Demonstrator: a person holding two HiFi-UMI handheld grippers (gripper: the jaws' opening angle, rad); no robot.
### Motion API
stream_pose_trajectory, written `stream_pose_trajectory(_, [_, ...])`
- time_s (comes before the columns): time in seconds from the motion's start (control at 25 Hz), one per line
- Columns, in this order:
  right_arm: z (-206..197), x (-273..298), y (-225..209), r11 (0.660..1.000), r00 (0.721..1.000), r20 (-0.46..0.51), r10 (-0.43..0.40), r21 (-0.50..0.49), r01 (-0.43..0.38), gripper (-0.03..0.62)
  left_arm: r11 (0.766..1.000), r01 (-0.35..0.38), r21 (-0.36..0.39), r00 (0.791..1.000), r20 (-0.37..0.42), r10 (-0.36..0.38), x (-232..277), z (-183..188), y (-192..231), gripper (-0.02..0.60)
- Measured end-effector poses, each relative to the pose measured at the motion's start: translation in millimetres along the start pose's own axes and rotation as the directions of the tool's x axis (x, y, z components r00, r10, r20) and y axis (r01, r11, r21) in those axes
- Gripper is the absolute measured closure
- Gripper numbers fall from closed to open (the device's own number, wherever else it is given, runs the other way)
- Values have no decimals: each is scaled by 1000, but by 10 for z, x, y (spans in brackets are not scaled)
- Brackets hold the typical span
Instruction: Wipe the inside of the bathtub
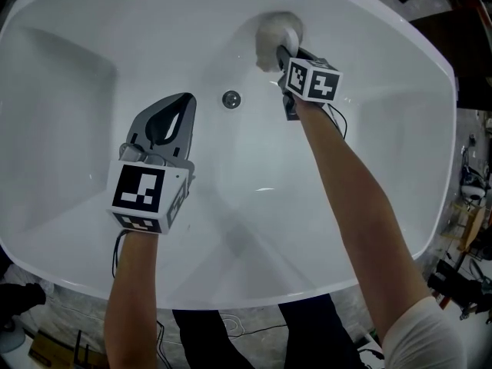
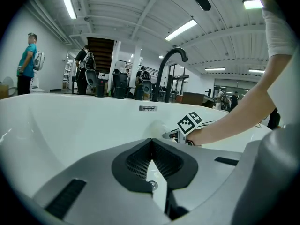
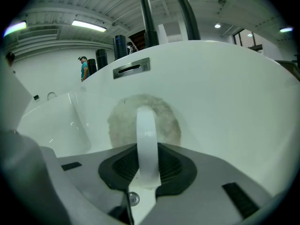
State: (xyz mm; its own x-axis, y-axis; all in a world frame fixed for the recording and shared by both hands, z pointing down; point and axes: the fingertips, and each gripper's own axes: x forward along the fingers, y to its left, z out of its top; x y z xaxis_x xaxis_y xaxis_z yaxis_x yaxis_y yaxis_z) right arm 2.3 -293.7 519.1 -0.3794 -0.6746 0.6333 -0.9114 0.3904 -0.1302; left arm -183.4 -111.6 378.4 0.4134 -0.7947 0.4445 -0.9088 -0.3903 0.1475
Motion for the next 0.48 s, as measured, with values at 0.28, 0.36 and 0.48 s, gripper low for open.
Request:
stream_pose_trajectory(0.28, [-108,-190,-494,1000,1000,2,-18,10,18,497,1000,17,6,1000,-2,-17,209,9,-413,571])
stream_pose_trajectory(0.36, [-101,-240,-591,1000,1000,6,-23,10,23,498,1000,20,5,1000,-2,-20,246,19,-483,571])
stream_pose_trajectory(0.48, [-163,-373,-862,999,1000,5,-29,13,29,497,1000,28,5,1000,-9,-28,359,3,-750,571])
